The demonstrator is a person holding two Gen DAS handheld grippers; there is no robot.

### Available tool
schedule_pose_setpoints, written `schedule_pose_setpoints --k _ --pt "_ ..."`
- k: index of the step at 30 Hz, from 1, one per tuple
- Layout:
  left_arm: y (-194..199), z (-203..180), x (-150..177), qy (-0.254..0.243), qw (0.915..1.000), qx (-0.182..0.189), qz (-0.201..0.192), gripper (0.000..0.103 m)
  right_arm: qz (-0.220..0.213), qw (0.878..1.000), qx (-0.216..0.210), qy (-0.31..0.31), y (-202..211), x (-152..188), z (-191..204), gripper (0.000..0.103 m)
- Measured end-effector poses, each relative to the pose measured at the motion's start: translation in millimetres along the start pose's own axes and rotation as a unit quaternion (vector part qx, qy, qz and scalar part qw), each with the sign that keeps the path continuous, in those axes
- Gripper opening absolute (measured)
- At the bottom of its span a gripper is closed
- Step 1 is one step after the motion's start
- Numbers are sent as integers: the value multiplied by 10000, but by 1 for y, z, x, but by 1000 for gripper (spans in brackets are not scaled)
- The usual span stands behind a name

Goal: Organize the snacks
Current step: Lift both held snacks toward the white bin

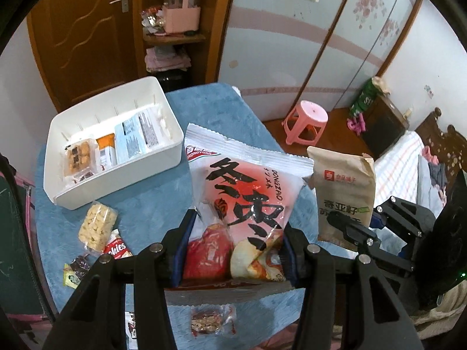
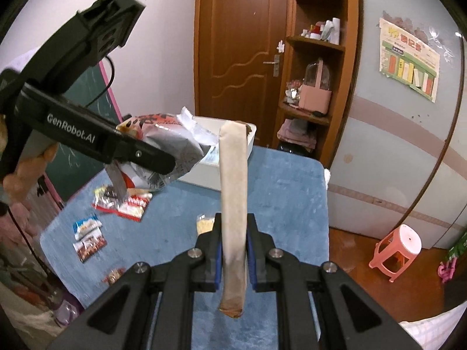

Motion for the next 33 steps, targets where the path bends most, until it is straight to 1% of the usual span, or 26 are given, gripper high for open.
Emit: schedule_pose_setpoints --k 4,10,14,18,21,27,33 --pt "14 4 -11 94 9998 -77 -159 50 -253 9996 -78 -65 9 -17 -2 13" --pt "34 23 -34 171 9986 -195 -451 50 -573 9982 -172 -59 8 -48 1 13" --pt "45 45 -50 224 9975 -305 -604 50 -734 9969 -243 -143 -1 -70 3 13" --pt "49 81 -63 443 9959 -400 -672 50 -804 9959 -327 -260 -16 -89 5 13" --pt "46 109 -70 549 9956 -394 -655 50 -820 9956 -351 -280 -30 -103 10 13" --pt "24 158 -87 535 9957 -491 -583 50 -873 9949 -305 -414 -64 -129 22 13" --pt "0 197 -100 503 9957 -500 -602 50 -727 9955 -261 -556 -106 -150 31 13"
Point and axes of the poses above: each gripper's, at about its wrist camera, not at the fingertips, and y roughly against the way its jaws point, z to its left, x to its underside, the point moved 1 cm from there along -y, roughly the way its jaws point, and after that the axes turned 14 degrees about -x, right-handed, at the moved point
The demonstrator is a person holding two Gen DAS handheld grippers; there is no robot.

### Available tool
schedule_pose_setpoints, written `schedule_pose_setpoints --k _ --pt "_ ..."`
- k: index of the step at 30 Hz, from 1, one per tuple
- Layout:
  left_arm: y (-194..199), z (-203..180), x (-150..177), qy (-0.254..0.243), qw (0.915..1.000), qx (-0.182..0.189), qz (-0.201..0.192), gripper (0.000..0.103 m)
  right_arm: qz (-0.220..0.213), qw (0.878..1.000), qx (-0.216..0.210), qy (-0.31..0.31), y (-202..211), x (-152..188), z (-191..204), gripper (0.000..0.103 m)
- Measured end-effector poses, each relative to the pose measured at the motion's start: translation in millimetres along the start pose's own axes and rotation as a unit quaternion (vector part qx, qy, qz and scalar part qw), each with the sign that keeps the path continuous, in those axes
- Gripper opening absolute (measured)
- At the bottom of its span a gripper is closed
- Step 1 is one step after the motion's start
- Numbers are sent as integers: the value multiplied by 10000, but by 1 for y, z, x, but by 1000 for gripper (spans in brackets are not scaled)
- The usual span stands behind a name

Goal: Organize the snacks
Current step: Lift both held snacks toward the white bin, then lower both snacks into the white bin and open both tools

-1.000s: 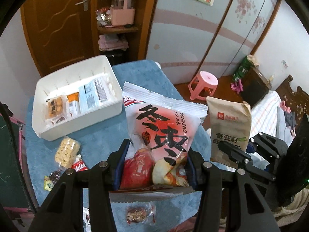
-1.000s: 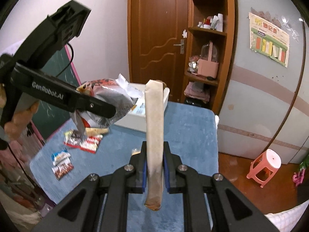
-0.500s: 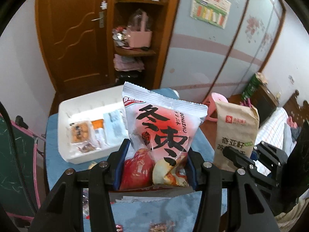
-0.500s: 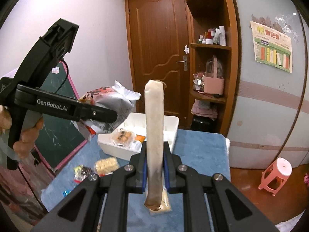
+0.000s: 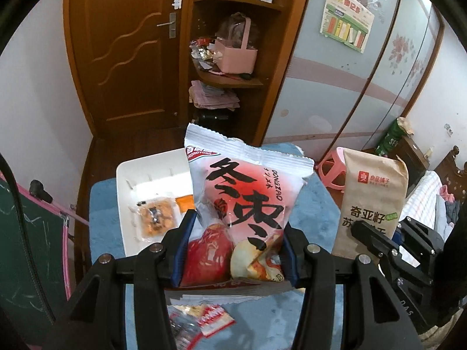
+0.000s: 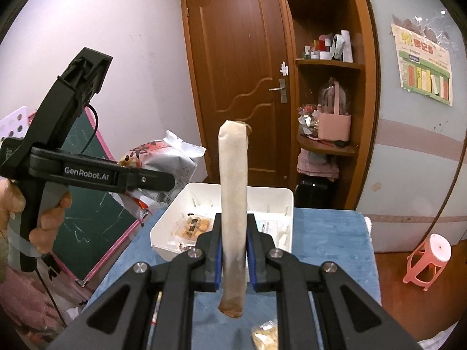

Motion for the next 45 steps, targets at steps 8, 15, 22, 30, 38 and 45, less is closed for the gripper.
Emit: schedule_pose_setpoints --k 8,15,22,30,38,45 --pt "-36 32 -10 -75 9999 -127 18 50 158 9990 -63 -416 -47 -10 2 13" --pt "-55 49 -12 -104 9998 -176 -2 50 358 9965 -151 -733 -81 -15 0 13" --pt "-65 64 -16 -35 9997 -243 -18 50 497 9949 -203 -857 -103 -16 0 13" --pt "-86 81 -11 151 9994 -278 100 50 745 9884 -344 -1278 -126 -9 -17 13" --pt "-102 78 -12 96 9991 -377 177 52 954 9848 -279 -1427 -153 -14 -26 14" --pt "-99 77 -15 360 9986 -373 89 92 1033 9837 245 -1448 -161 -19 -42 49"
Point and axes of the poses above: each gripper's, at about its wrist camera, not at the fingertips, and y roughly against the way its jaws point, z to its left, x to its underside, the point moved 1 cm from there along -y, roughly the way its jaws point, and after that the axes turned 14 degrees about -x, right-handed, at the moved point
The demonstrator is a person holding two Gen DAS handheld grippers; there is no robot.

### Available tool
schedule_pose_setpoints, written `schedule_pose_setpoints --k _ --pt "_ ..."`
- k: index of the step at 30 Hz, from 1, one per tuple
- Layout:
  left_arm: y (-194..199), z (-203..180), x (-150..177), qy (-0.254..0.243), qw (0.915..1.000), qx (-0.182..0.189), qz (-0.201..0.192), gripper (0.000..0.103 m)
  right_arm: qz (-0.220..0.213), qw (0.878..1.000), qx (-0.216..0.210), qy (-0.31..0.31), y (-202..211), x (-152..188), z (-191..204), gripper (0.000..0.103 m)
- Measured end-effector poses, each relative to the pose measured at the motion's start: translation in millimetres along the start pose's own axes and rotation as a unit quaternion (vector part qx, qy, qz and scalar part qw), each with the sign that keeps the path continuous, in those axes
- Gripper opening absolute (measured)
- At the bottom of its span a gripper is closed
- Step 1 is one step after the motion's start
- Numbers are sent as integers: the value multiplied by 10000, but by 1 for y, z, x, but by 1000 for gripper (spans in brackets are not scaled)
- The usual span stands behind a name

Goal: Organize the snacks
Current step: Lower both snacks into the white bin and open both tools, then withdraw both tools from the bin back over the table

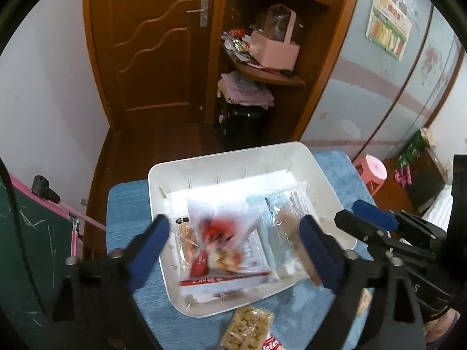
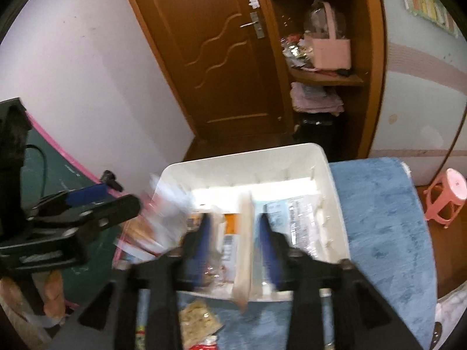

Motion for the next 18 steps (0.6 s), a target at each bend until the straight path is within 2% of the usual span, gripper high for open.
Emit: schedule_pose_setpoints --k 1,3,9,18 --pt "2 -1 0 16 10000 -4 9 92 -55 10000 78 24 3 0 -1 55" --pt "4 -2 0 28 10000 11 57 92 -140 9998 140 75 11 3 -1 58" --pt "17 -7 13 11 9999 -53 96 92 -226 9996 186 -46 34 14 -12 58" --pt "64 -32 35 -103 9997 -158 -179 92 -405 9990 130 -111 80 34 -18 58"
Point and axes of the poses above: each gripper's, at about its wrist camera, not at the fingertips, and y roughly against the way its jaws point, z to its left, x to its underside, the point moved 1 cm from there along -y, roughly the way its jaws point, and after that the axes turned 14 degrees about -x, right-handed, at the moved point
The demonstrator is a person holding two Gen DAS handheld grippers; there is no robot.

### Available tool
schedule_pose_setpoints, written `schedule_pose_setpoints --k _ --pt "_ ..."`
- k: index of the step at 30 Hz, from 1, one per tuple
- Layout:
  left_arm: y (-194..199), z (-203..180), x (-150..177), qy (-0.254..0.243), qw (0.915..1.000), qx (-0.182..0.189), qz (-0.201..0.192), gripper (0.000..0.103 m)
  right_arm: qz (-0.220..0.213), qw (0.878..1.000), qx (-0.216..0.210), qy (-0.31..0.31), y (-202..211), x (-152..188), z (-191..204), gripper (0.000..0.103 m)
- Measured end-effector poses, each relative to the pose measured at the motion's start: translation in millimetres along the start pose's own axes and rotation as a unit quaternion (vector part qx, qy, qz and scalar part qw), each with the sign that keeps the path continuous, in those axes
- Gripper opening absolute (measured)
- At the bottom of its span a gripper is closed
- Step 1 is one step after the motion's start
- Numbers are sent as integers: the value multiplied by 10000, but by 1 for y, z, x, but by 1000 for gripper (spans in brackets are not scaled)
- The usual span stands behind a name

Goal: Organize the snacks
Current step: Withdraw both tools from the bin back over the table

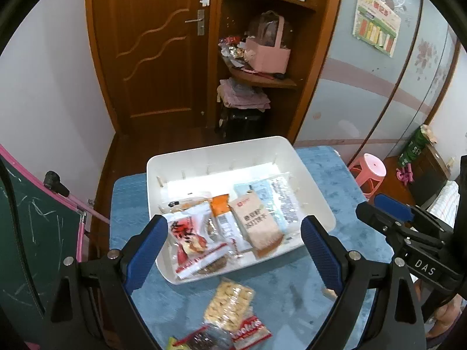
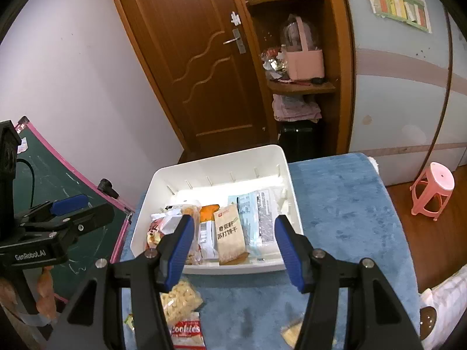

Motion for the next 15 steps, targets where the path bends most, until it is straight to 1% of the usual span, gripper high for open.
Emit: schedule_pose_setpoints --k 8,15 --pt "53 -36 17 -81 9994 -116 -310 92 -75 9998 -133 94 43 17 -2 58" --pt "89 -62 31 -92 9986 -187 -496 92 -45 9995 -234 225 75 28 -6 58"
Point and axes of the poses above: each gripper's, at about its wrist camera, not at the fingertips, and y roughly against the way its jaws point, z to its left, x to its underside, the point moved 1 cm from there along -y, roughly the way its jaws point, and after that the axes turned 14 degrees about -x, right-handed, at the moved point
